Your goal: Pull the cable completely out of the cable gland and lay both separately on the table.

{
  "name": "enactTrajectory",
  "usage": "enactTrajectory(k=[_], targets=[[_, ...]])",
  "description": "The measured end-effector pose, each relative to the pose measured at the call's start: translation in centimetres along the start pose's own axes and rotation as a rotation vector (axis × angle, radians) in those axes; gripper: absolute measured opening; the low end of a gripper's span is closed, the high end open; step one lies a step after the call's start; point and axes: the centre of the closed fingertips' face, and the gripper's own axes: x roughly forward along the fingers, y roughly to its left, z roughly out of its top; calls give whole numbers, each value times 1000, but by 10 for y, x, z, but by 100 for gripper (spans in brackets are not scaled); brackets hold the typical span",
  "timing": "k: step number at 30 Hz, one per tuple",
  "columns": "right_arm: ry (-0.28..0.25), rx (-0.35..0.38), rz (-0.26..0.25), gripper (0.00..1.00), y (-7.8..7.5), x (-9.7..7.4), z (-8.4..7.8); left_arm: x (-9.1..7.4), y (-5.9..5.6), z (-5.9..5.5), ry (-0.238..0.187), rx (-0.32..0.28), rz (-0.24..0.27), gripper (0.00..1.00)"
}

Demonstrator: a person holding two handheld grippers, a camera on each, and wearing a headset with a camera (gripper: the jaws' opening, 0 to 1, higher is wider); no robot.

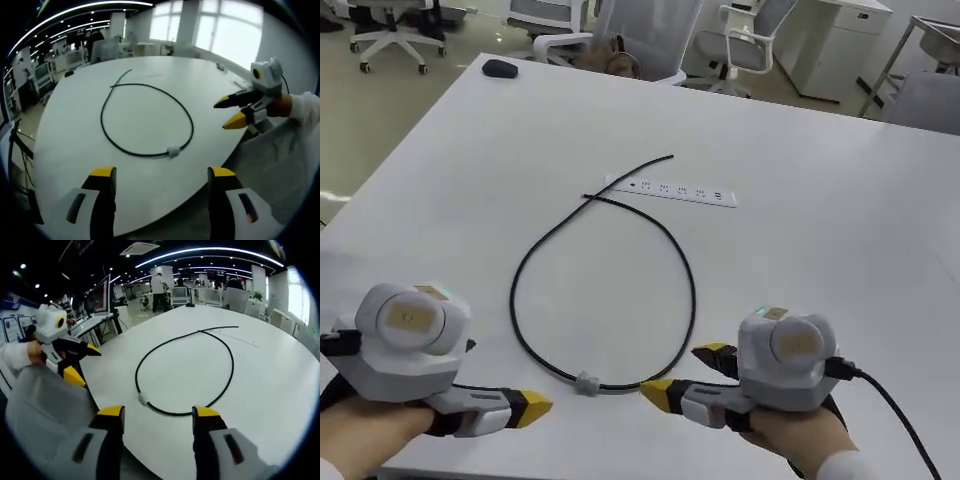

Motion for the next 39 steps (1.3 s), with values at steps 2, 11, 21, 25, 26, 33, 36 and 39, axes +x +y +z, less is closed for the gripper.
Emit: enactTrajectory(k=[2, 11, 21, 25, 26, 33, 36, 39], targets=[[15, -5, 1, 53, -4, 6, 0, 0, 1, 0, 1, -4, 0, 76], [42, -96, 55, 52, -1, 32, 4, 1, 5, -1, 0, -19, 6, 75], [63, -144, 123, 44, 12, 67, -7, 2, 8, -4, 13, -28, 16, 74], [75, -169, 179, 47, 23, 80, -13, 2, 10, -5, 13, -33, 24, 74], [85, -178, 183, 46, 25, 83, -15, 2, 11, -5, 13, -35, 27, 74], [105, -213, 216, 42, 34, 104, -23, 2, 14, -7, 15, -61, 38, 73], [125, -225, 222, 36, 36, 112, -29, 2, 13, -8, 20, -65, 38, 73], [138, -235, 229, 33, 38, 117, -34, 3, 13, -10, 26, -63, 38, 72]])
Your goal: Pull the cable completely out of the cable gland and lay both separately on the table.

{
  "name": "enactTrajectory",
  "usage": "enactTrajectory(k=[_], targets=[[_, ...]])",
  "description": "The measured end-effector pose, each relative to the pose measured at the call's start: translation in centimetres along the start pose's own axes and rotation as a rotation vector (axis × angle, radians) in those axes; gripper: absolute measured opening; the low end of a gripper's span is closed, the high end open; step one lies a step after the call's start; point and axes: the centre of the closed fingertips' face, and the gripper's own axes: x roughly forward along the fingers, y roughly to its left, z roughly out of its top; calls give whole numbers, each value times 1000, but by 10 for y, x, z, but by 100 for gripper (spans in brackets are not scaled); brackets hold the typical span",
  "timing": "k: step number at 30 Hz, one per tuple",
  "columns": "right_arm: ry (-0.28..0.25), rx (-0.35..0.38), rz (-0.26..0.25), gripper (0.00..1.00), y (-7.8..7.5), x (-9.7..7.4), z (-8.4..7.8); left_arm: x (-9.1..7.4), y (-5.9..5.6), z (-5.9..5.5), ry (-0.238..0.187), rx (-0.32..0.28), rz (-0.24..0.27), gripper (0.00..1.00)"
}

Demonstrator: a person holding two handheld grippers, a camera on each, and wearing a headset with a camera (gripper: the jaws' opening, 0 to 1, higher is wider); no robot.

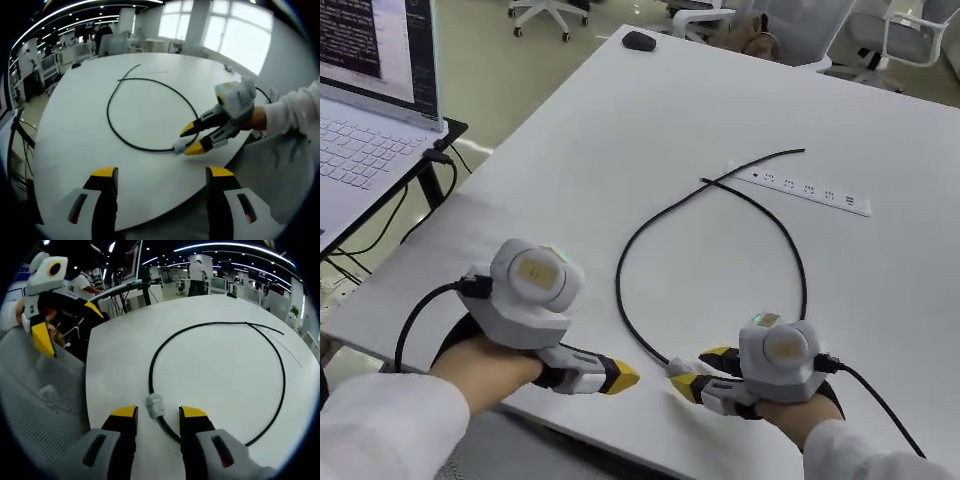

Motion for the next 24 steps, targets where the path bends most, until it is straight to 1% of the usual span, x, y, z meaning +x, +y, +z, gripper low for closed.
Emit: enactTrajectory(k=[2, 4, 6, 7, 9, 10, 12, 15, 17, 19, 22, 24], targets=[[4, -6, -1, 30, 0, 2, -1, 0, -1, -1, 4, 2, -1, 72], [6, -14, -2, 25, 0, 4, -1, 0, -1, -1, 6, 8, -1, 72], [14, -13, 8, 22, 0, 6, -2, 0, -1, -1, 5, 11, 0, 72], [25, -33, 18, 20, 1, 7, -4, 0, -1, 0, 4, 9, 0, 72], [48, -69, 20, 17, 1, 9, -8, -1, -1, 0, 1, 4, 1, 71], [37, -72, 18, 15, 2, 8, -6, -1, -1, 0, -1, 0, 1, 71], [37, -60, 22, 14, 0, 7, -5, -1, 0, 0, -2, -3, 2, 70], [33, -92, 16, 13, 1, 7, -4, -2, 0, 2, -9, 0, 5, 70], [34, -86, 18, 13, 0, 6, -3, -2, -1, 2, -13, -3, -4, 70], [31, -83, 15, 13, 0, 2, -2, -2, -2, 2, -10, 7, -3, 69], [4, -89, 20, 13, 2, -7, 6, -1, -4, 3, -10, 23, -5, 68], [-3, -100, 21, 13, 2, -12, 9, -1, -5, 2, -5, 28, -12, 68]])
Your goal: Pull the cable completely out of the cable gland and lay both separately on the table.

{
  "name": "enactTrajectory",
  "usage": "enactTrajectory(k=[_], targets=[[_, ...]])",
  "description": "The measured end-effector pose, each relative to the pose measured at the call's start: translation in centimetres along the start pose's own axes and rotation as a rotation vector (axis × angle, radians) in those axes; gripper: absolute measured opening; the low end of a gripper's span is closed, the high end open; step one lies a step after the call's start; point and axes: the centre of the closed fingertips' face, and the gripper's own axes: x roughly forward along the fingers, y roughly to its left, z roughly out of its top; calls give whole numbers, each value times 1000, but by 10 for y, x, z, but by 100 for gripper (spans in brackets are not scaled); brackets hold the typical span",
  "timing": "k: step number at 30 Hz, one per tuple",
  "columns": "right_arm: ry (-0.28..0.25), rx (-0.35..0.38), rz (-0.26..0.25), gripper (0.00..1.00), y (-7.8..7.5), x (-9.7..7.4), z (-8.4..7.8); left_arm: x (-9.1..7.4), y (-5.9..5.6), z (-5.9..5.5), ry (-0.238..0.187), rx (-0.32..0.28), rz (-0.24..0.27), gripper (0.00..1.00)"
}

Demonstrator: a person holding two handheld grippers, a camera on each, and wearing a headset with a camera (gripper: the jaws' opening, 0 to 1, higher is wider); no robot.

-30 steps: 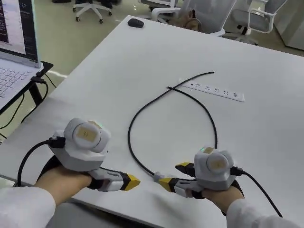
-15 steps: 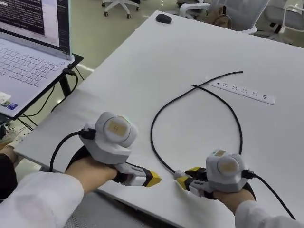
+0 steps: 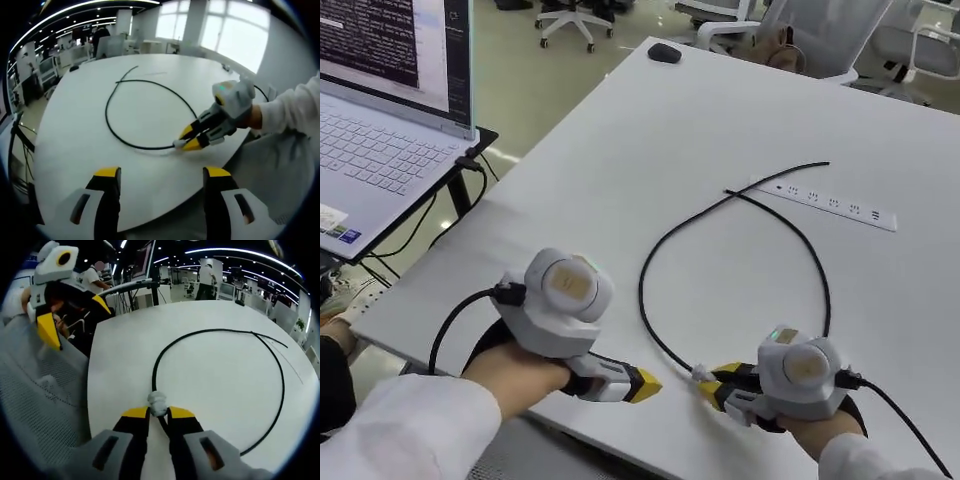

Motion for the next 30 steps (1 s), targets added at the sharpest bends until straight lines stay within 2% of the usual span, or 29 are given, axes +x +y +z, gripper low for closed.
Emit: enactTrajectory(k=[6, 8, 11, 13, 15, 17, 19, 20, 22, 24, 26, 28, 30], targets=[[-15, -37, 2, 12, 0, -19, 14, 0, -5, 5, -19, 17, -16, 67], [-22, -115, -9, 12, -3, -26, 19, 0, -6, 5, -19, 23, -19, 67], [-24, -143, -18, 11, 1, -37, 26, -1, -8, 10, -38, 35, -30, 66], [-27, -191, -30, 11, 3, -47, 34, -3, -11, 15, -58, 46, -39, 64], [-29, -192, -30, 11, 8, -58, 41, -5, -13, 20, -75, 72, -39, 63], [-70, -180, -32, 10, 10, -70, 51, -7, -16, 25, -91, 121, -51, 62], [-110, -186, -51, 10, 11, -85, 61, -9, -21, 33, -124, 123, -78, 60], [-130, -197, -61, 10, 13, -93, 67, -10, -25, 41, -155, 115, -103, 60], [-146, -207, -65, 10, 16, -104, 72, -13, -27, 49, -188, 123, -129, 59], [-151, -210, -73, 10, 19, -115, 76, -14, -28, 53, -199, 148, -152, 59], [-169, -215, -79, 10, 22, -125, 80, -16, -27, 56, -189, 178, -160, 59], [-207, -202, -80, 10, 26, -135, 87, -22, -27, 66, -201, 211, -175, 60], [-229, -208, -81, 10, 29, -144, 93, -31, -32, 81, -231, 234, -219, 61]])
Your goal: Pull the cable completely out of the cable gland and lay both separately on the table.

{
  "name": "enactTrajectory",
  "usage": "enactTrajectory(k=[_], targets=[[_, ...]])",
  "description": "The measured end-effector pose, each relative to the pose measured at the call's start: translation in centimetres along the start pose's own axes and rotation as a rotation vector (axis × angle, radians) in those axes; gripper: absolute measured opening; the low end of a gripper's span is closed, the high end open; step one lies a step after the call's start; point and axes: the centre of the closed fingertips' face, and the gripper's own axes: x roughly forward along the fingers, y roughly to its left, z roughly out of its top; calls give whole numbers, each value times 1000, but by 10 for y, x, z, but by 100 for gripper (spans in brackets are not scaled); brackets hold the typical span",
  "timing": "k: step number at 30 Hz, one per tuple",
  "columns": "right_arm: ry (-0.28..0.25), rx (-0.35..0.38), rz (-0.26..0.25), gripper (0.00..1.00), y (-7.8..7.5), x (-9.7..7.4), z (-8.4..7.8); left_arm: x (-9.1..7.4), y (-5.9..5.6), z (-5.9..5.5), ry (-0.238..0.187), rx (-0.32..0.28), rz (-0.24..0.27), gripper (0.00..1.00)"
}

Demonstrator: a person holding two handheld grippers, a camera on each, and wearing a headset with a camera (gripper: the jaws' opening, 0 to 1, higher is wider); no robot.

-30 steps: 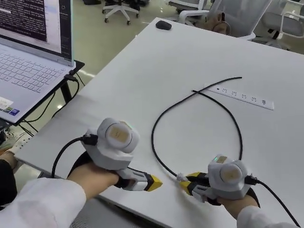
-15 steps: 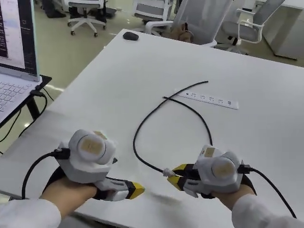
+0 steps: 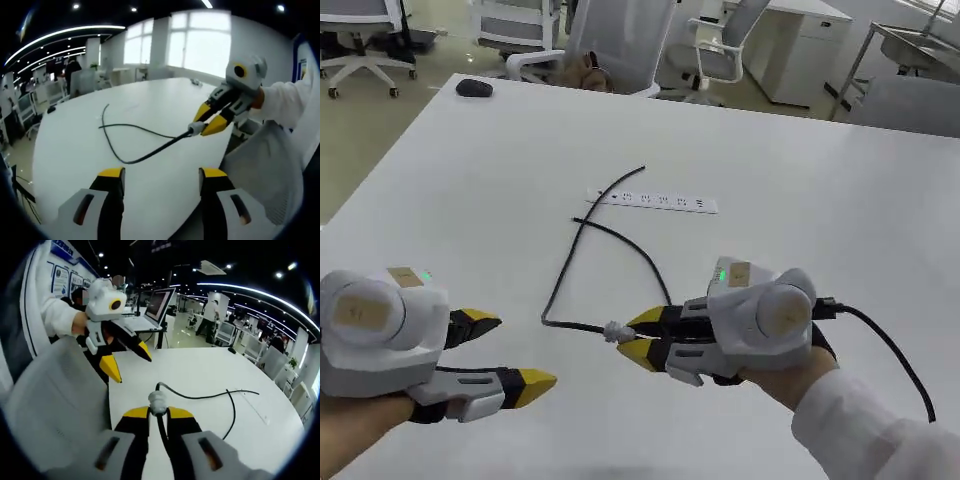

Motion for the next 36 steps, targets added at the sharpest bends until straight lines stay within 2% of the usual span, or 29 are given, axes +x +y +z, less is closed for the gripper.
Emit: enactTrajectory(k=[3, 5, 8, 11, 13, 16, 18, 20, 22, 24, 28, 32, 36], targets=[[-11, -27, 1, 10, 3, -7, 10, -5, -8, 30, -88, 78, -75, 61], [-28, -46, 8, 10, 6, -11, 19, -8, -17, 41, -120, 90, -136, 55], [-60, -92, 24, 10, 11, -18, 33, -14, -32, 62, -190, 87, -224, 44], [-67, -126, 27, 10, 13, -20, 39, -15, -42, 76, -245, 110, -271, 37], [-79, -136, 27, 10, 14, -21, 44, -15, -47, 77, -251, 123, -298, 36], [-98, -150, 38, 10, 16, -24, 51, -15, -50, 79, -256, 110, -330, 35], [-113, -176, 54, 10, 20, -27, 57, -16, -53, 79, -255, 144, -349, 34], [-132, -198, 58, 10, 22, -31, 64, -20, -62, 81, -261, 153, -408, 30], [-163, -201, 65, 10, 24, -35, 72, -23, -66, 85, -277, 149, -435, 23], [-181, -201, 75, 10, 25, -38, 77, -25, -71, 90, -293, 143, -464, 21], [-206, -223, 85, 10, 29, -44, 84, -26, -76, 96, -310, 139, -482, 24], [-230, -237, 95, 10, 33, -49, 87, -31, -90, 102, -328, 144, -565, 18], [-270, -215, 117, 10, 32, -55, 86, -28, -97, 111, -354, 152, -601, 17]])
